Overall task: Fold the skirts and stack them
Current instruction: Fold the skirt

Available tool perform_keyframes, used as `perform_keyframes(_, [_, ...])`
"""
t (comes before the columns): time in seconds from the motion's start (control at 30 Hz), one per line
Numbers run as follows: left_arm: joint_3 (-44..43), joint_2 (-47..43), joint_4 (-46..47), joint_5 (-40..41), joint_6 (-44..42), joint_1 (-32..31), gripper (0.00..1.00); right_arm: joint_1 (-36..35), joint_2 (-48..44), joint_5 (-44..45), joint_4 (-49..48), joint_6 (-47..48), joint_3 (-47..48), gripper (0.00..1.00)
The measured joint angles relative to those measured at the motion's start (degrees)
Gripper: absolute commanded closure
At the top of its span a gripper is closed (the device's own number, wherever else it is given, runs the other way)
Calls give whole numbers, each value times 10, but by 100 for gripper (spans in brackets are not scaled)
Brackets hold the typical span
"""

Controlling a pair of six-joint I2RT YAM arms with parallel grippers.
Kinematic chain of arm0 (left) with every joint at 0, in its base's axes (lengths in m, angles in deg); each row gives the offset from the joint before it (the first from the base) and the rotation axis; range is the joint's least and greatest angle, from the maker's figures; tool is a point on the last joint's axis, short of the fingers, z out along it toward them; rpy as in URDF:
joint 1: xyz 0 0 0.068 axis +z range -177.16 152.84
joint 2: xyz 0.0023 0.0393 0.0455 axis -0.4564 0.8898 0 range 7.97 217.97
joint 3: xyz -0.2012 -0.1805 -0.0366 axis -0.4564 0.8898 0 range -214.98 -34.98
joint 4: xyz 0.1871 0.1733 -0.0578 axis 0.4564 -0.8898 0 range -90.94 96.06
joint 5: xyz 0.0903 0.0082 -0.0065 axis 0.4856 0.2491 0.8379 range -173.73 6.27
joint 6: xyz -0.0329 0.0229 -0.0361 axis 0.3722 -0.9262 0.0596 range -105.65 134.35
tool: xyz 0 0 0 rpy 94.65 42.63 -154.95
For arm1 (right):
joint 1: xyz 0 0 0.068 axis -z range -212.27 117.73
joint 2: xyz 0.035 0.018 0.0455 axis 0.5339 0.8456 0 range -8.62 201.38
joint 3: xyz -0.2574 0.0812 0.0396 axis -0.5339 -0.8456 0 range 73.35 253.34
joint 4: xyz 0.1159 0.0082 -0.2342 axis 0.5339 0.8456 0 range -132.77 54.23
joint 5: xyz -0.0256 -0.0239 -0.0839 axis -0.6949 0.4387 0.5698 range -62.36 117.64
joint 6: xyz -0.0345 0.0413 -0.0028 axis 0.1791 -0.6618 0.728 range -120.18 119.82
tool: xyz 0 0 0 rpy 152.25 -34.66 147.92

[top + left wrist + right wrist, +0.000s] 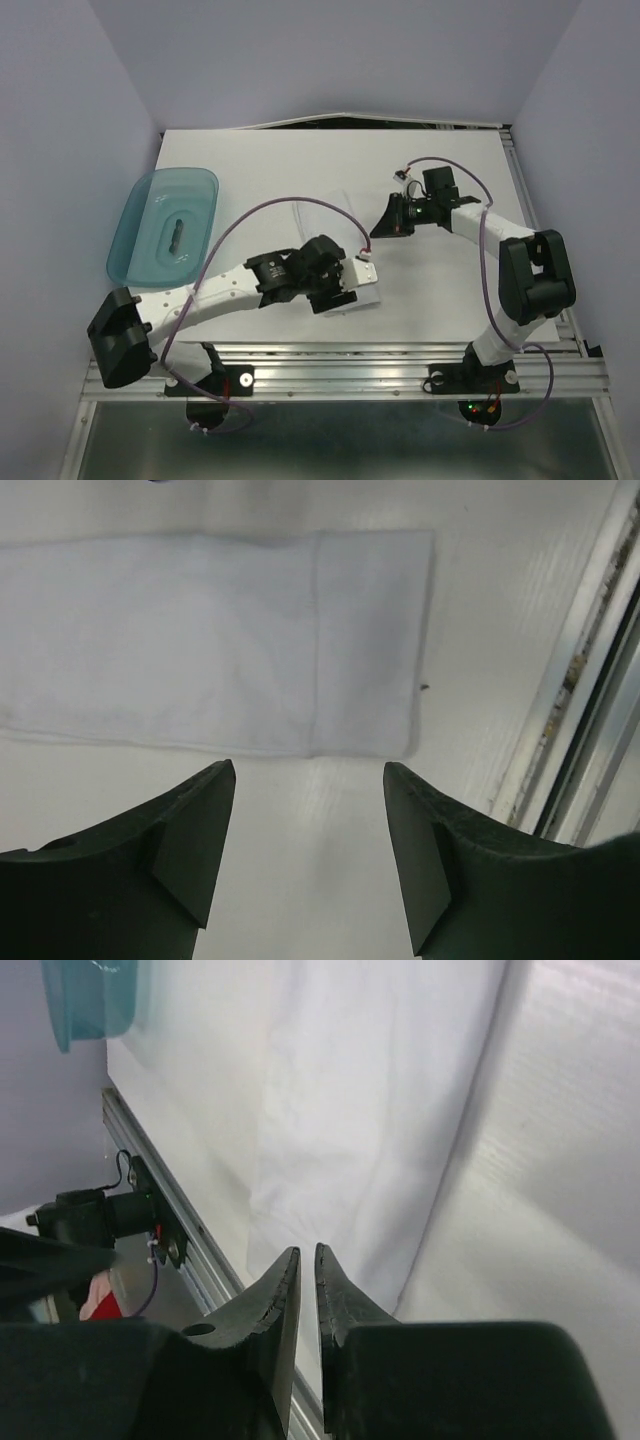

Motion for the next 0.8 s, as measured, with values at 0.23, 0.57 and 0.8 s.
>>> perform_keyframes(0.23, [52,62,27,73,45,-104,29,-9,21,-16,-34,-27,66,83])
perform_keyframes(0.57, [52,178,99,150,75,-181,32,-77,151,-48,-57,-33,59,86])
perform_keyframes(0.8, [47,241,143,218,79,-182,42,-73,182,-45,-55,-11,46,86])
